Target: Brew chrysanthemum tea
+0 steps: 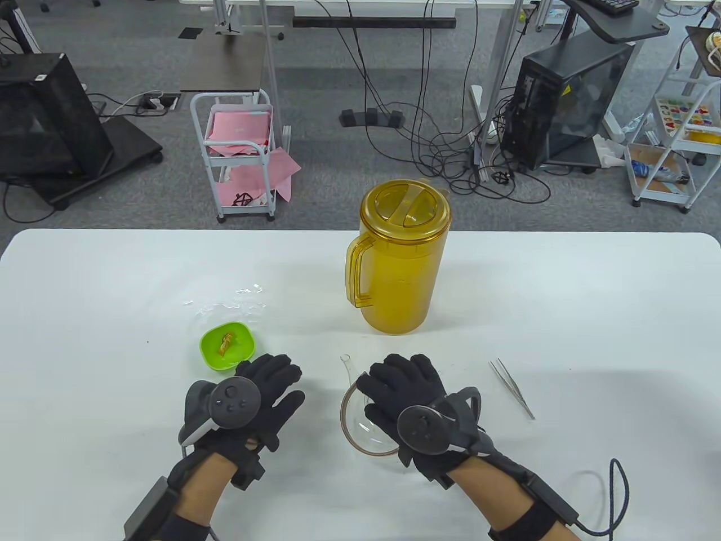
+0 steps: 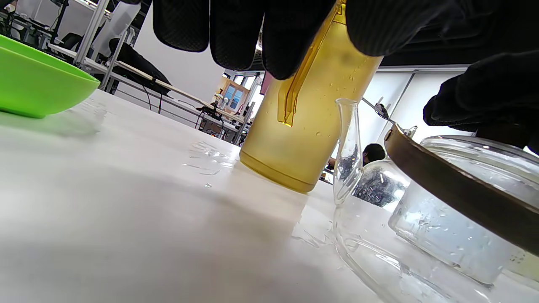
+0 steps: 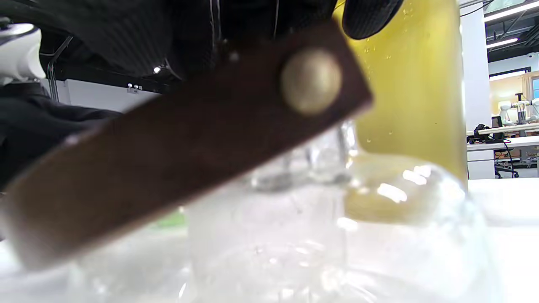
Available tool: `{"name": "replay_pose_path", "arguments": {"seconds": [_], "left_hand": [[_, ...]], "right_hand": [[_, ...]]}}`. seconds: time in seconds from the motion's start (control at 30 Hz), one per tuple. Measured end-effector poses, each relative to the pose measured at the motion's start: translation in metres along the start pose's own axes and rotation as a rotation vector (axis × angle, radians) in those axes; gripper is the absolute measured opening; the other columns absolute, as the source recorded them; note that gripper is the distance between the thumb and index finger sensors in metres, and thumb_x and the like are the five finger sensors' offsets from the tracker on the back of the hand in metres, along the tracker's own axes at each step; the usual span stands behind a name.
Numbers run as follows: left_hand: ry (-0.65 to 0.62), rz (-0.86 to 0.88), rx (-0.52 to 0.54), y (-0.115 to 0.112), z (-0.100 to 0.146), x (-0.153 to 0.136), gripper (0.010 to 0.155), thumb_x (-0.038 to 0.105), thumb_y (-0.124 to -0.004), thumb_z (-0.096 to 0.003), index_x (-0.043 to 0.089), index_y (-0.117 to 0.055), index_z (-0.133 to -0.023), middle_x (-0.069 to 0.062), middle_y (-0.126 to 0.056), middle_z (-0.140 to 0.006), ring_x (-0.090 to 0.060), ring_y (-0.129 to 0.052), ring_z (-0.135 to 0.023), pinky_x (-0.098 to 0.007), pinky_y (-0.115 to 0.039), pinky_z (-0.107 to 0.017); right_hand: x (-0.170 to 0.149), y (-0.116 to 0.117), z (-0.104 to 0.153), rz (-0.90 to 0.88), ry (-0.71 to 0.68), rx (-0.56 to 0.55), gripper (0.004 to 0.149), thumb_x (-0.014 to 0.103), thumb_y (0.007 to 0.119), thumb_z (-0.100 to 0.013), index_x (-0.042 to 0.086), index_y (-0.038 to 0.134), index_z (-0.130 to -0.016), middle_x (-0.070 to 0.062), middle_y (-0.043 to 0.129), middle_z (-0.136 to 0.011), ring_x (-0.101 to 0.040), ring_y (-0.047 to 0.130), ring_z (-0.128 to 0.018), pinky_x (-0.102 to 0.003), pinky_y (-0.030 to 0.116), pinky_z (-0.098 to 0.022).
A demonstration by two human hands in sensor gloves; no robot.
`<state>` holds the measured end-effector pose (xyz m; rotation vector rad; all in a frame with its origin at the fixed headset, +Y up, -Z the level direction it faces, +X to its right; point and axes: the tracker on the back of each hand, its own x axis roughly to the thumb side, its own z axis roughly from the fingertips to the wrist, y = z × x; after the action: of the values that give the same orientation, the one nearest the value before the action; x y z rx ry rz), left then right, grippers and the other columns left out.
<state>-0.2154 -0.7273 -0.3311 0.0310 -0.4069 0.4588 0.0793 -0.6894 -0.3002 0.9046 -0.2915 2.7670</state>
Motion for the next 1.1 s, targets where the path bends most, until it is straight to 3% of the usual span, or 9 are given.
{"name": "replay_pose_path", "arguments": {"seconds": [0.17, 0.3, 0.47, 0.67, 0.8, 0.97, 1.1], "left_hand": [[-0.002, -0.004, -0.004, 0.0, 0.0, 0.001, 0.062, 0.058, -0.07, -0.0554, 0.024, -0.069, -0.107, -0.013, -0.065, -0.119, -0.047, -0.057, -0.109, -0.066, -0.038, -0.076], [-0.002, -0.003, -0.005, 0.0, 0.0, 0.001, 0.062, 0.058, -0.07, -0.0554, 0.024, -0.069, -0.107, -0.013, -0.066, -0.119, -0.047, -0.057, -0.109, -0.066, -0.038, -0.076], [0.003, 0.004, -0.011, -0.001, 0.0, 0.002, 0.062, 0.058, -0.07, -0.0554, 0.025, -0.069, -0.107, -0.013, -0.066, -0.119, -0.047, -0.058, -0.108, -0.066, -0.039, -0.076], [0.011, 0.008, -0.017, -0.001, 0.0, 0.002, 0.062, 0.058, -0.07, -0.0555, 0.025, -0.069, -0.107, -0.013, -0.066, -0.119, -0.047, -0.058, -0.108, -0.066, -0.039, -0.076], [0.017, 0.01, -0.025, -0.002, 0.0, 0.002, 0.062, 0.058, -0.07, -0.0554, 0.025, -0.069, -0.107, -0.013, -0.066, -0.119, -0.047, -0.058, -0.108, -0.066, -0.039, -0.076], [0.021, 0.013, -0.025, -0.002, 0.0, 0.002, 0.062, 0.058, -0.07, -0.0555, 0.024, -0.069, -0.107, -0.013, -0.066, -0.119, -0.047, -0.058, -0.108, -0.067, -0.039, -0.076], [0.02, 0.013, -0.033, -0.004, -0.001, 0.003, 0.062, 0.058, -0.07, -0.0554, 0.025, -0.069, -0.107, -0.013, -0.066, -0.119, -0.047, -0.058, -0.108, -0.066, -0.039, -0.076]], "right_hand": [[0.003, 0.005, 0.0, 0.042, 0.008, 0.011, 0.046, 0.047, 0.074, -0.057, 0.035, 0.075, -0.102, -0.002, 0.068, -0.11, -0.034, 0.071, -0.104, -0.065, 0.048, -0.076], [0.002, 0.003, 0.003, 0.071, 0.03, -0.012, 0.052, 0.049, 0.073, -0.057, 0.037, 0.067, -0.107, -0.004, 0.061, -0.113, -0.036, 0.067, -0.105, -0.065, 0.049, -0.076], [-0.006, -0.001, 0.006, 0.066, 0.081, -0.032, 0.054, 0.052, 0.07, -0.056, 0.037, 0.067, -0.108, -0.005, 0.064, -0.11, -0.037, 0.07, -0.102, -0.065, 0.05, -0.075], [-0.011, 0.0, 0.007, 0.039, 0.084, -0.042, 0.052, 0.046, 0.072, -0.057, 0.037, 0.066, -0.107, -0.003, 0.069, -0.104, -0.034, 0.073, -0.099, -0.065, 0.049, -0.075], [-0.014, -0.01, 0.01, 0.021, 0.103, -0.124, 0.053, 0.045, 0.072, -0.056, 0.033, 0.065, -0.108, -0.003, 0.068, -0.104, -0.034, 0.072, -0.099, -0.065, 0.047, -0.077], [-0.061, -0.033, 0.016, -0.074, 0.294, -0.217, 0.053, 0.044, 0.072, -0.056, 0.027, 0.066, -0.107, -0.003, 0.069, -0.104, -0.034, 0.072, -0.1, -0.065, 0.046, -0.077], [-0.105, -0.019, 0.021, -0.066, 0.432, -0.14, 0.053, 0.043, 0.075, -0.056, 0.027, 0.067, -0.106, -0.003, 0.068, -0.105, -0.034, 0.071, -0.101, -0.065, 0.046, -0.077]]}}
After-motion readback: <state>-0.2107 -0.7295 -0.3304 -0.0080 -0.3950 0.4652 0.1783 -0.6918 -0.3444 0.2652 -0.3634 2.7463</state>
